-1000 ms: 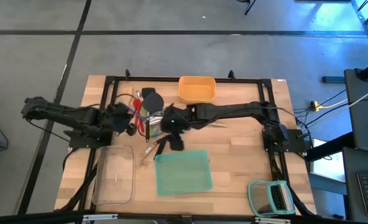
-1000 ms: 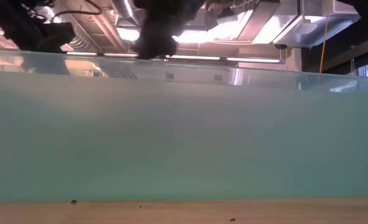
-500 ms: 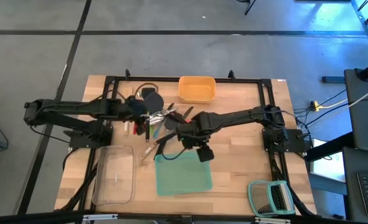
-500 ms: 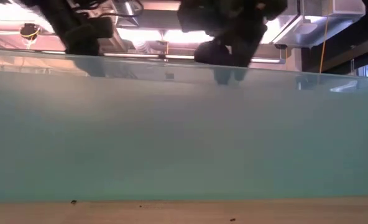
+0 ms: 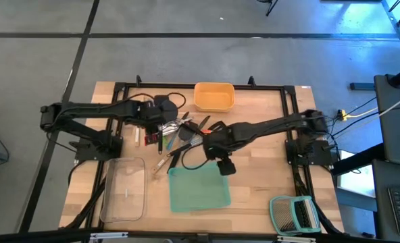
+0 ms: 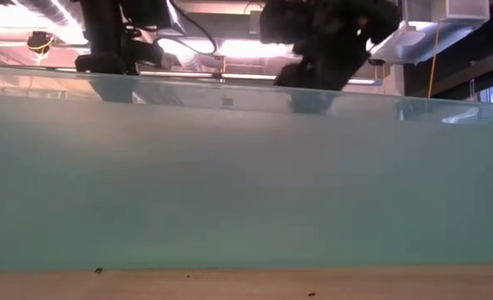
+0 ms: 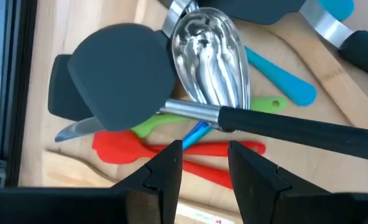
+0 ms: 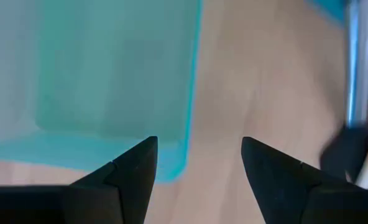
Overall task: Pick & Place Kitchen Items
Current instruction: Put the violet table knife into the green bin
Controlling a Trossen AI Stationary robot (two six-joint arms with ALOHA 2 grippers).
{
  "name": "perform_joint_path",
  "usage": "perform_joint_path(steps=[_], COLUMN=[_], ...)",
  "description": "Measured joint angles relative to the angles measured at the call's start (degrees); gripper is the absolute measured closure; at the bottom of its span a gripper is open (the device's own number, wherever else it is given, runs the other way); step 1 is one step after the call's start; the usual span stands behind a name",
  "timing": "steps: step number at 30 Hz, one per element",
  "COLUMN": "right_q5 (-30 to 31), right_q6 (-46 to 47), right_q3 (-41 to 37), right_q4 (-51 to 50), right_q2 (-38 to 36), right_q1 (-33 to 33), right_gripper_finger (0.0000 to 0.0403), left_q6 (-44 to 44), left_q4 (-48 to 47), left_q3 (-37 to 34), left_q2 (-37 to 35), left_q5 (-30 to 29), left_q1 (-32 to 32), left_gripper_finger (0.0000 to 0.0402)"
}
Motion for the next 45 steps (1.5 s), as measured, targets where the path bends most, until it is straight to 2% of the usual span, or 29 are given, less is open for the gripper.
perform_joint_path(steps=[3,6,12,19,28,45], right_q5=[-3.1,-3.6,-3.6,-3.6,-3.6,-3.4], right_q6=[0.0,0.6,1.1,1.3,1.1,-0.5], right_q3=[-7.6,-13.7,-19.2,-20.5,-20.5,-20.5], right_q4=[12.3,23.6,34.4,35.4,36.1,36.5], right_q2=[-6.3,-10.8,-13.2,-13.1,-13.1,-13.1], right_q1=[0.0,0.4,1.3,2.3,3.7,3.6], right_gripper_finger=[0.0169,0.0169,0.0169,0.0169,0.0169,0.0169], left_q6=[2.1,4.6,7.4,8.7,10.4,10.0], left_q4=[0.3,0.7,1.0,-0.7,3.7,7.5], left_q3=[0.0,0.0,0.0,-1.0,-9.6,-9.7], left_q2=[-0.6,-0.8,0.2,1.0,1.1,1.1], left_q5=[1.0,2.0,6.2,9.6,8.5,7.9], left_q1=[1.6,4.5,11.2,15.6,16.3,15.0], left_gripper_finger=[0.0277,0.0277,0.0277,0.0277,0.0277,0.0276])
